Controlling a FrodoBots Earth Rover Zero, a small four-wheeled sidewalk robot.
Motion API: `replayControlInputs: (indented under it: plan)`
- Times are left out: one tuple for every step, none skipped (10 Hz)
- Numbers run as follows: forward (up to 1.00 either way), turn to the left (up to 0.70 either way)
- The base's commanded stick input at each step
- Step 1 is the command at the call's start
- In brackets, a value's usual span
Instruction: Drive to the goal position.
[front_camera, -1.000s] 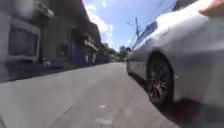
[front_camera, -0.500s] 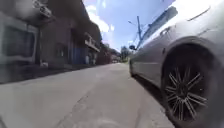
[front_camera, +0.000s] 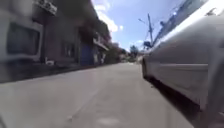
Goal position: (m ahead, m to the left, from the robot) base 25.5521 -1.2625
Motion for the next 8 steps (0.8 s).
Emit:
replayControlInputs:
  plan:
    - [0.98, 0.02]
    - [0.98, 0.01]
    - [0.98, 0.00]
    - [0.98, -0.08]
    - [0.98, -0.30]
    - [0.98, -0.35]
    - [0.98, -0.04]
    - [0.98, -0.05]
